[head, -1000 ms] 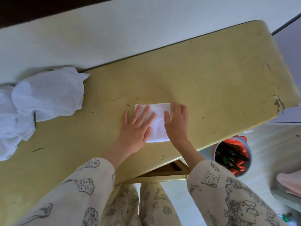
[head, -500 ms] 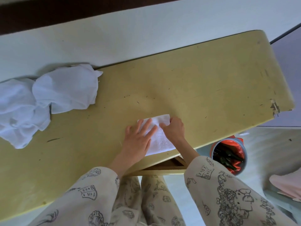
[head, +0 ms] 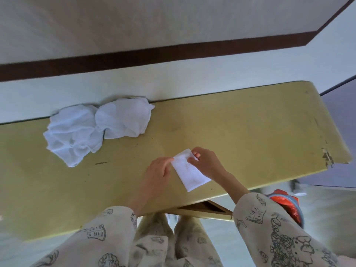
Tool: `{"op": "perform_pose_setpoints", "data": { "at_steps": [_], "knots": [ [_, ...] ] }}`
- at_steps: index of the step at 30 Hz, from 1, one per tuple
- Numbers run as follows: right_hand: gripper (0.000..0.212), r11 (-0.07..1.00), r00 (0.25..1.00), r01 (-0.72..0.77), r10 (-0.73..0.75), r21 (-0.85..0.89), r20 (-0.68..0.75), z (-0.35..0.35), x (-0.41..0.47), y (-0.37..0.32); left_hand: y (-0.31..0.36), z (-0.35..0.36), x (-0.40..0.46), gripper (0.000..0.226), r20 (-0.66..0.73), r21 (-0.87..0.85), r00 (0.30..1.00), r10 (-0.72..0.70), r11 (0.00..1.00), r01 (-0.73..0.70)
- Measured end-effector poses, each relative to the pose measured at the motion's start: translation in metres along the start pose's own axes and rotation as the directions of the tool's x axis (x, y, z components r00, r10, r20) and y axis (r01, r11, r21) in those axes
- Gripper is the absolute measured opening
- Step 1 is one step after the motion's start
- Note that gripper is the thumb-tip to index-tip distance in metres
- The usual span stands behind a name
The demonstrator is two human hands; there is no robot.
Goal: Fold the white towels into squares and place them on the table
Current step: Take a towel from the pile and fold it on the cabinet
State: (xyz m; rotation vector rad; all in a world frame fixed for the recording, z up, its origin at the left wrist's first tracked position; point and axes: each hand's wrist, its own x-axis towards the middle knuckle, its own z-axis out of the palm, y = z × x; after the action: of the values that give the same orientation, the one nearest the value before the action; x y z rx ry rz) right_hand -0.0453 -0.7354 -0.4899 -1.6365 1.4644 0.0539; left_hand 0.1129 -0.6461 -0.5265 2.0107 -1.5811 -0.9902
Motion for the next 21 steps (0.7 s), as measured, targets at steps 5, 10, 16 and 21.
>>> {"op": "perform_pose_setpoints", "data": {
  "at_steps": [5,10,16,21],
  "knots": [
    [0.011,0.938,0.952,0.305,-0.298,-0.167,0.065,-0.012,-0.021,-0.063,0.009,-0.045,-0.034,0.038,-0.141,-0.092,0.978,-0.154,0.986,0.141],
    [0.01,0.779,0.811,0.581,-0.533,-0.234,0.239,-0.007,-0.055,-0.124,0.014,-0.09,-0.117,0.035,-0.471,-0.261,0.816,-0.335,0.936,0.234],
    [0.008,0.49,0.512,0.851,-0.691,-0.191,0.509,0.057,-0.139,-0.192,0.012,-0.117,-0.27,0.032,-0.722,-0.386,0.476,-0.501,0.864,0.323],
    [0.041,0.208,0.201,0.976,-0.74,-0.067,0.642,0.142,-0.256,-0.222,0.011,-0.096,-0.421,0.026,-0.74,-0.577,0.178,-0.648,0.749,0.327]
  ]
}}
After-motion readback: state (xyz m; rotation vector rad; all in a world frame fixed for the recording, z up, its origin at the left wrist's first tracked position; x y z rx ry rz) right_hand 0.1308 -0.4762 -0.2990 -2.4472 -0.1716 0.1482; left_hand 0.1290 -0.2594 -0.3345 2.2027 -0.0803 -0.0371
